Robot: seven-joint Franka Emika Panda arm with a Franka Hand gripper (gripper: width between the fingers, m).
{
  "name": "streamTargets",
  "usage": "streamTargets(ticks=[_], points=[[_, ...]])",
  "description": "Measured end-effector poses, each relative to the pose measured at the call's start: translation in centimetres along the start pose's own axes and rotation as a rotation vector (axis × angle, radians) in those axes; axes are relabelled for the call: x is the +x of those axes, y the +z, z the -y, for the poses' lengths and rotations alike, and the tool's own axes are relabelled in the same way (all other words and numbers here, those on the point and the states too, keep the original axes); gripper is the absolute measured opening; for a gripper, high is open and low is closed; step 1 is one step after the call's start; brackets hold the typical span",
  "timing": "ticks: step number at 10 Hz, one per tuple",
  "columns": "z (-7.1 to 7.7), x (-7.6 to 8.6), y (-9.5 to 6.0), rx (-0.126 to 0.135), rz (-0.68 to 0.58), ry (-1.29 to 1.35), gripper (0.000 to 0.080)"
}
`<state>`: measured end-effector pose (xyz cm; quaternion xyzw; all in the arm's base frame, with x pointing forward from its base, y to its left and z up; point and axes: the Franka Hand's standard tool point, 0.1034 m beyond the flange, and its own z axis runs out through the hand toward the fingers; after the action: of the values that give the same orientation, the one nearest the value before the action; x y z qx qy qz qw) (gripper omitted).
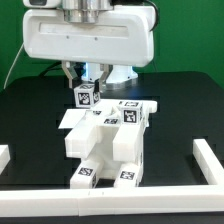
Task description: Assemble chair
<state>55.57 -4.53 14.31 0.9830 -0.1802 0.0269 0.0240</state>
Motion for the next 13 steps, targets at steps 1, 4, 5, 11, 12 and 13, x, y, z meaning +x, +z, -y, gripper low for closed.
streamTargets(ticks=[1, 4, 5, 11, 12, 13], points=[[0.2, 0.0, 0.0, 0.0, 0.0, -0.003, 0.0284], [0.2, 0.1, 0.7, -0.013, -0.003, -0.007, 0.0284], [0.3, 0.4, 0.7, -0.015, -0.011, -0.009, 0.0284], [0.0, 0.8, 1.5, -0.031, -0.035, -0.009, 0.0284], [0.0, 0.8, 1.5, -0.031, -0.035, -0.008, 0.0284], [0.0, 0.8, 1.5, -0.031, -0.035, -0.008, 0.0291]])
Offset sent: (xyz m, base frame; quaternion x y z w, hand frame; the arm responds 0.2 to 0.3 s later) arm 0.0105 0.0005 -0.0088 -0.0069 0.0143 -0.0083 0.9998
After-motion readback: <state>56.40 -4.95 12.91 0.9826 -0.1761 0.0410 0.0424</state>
